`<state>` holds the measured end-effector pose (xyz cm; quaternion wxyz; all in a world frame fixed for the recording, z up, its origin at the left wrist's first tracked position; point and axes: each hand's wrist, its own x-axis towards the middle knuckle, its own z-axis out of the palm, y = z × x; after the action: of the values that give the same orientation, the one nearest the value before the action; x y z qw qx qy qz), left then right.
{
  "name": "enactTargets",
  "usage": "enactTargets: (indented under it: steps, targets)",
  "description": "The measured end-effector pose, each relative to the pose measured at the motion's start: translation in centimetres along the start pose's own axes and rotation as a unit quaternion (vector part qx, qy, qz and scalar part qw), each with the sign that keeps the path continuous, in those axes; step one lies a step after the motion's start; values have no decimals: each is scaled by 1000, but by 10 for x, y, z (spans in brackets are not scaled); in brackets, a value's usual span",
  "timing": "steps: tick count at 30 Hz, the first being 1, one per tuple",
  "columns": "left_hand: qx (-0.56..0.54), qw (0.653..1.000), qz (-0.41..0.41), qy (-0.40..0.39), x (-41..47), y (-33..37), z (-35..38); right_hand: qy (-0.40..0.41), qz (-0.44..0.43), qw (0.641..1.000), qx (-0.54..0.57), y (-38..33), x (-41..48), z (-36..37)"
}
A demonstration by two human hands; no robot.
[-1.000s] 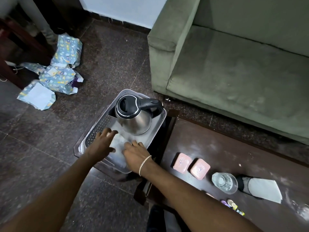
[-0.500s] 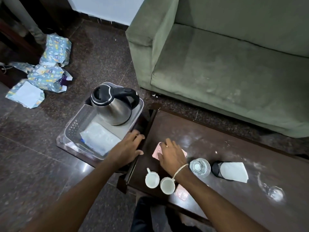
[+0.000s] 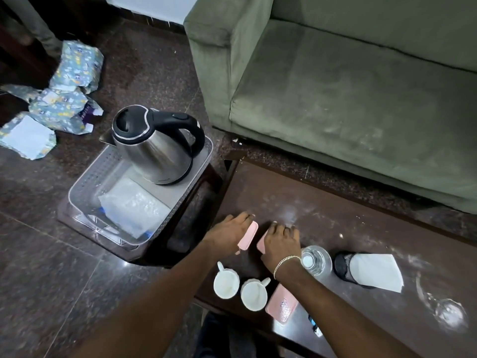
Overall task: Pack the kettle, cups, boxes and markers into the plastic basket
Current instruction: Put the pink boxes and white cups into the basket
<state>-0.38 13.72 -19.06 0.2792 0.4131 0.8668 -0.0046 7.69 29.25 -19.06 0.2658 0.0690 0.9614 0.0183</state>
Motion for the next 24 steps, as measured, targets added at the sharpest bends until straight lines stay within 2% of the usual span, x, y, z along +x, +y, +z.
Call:
enactTargets:
  steps: [7,11,15,19,24]
  targets:
    - [-8,999,6,43,-11,-2,6,17,-7,1000,21,-2,-7,-2]
    - [-54,993,28,98,-57,-19,-28,75,-17,995,64,-21,-29,-40]
    - [-129,983,6,130,-125,-68,-83,139,-35,984,105,-64,-50,-97]
    - [-103,984,-69,128,-185,-142,-115,184,-84,967,156,-122,-52,-140]
    - [-90,988,-88,92,-212,-206,-117,176,-144,952,203,-194,-28,-157]
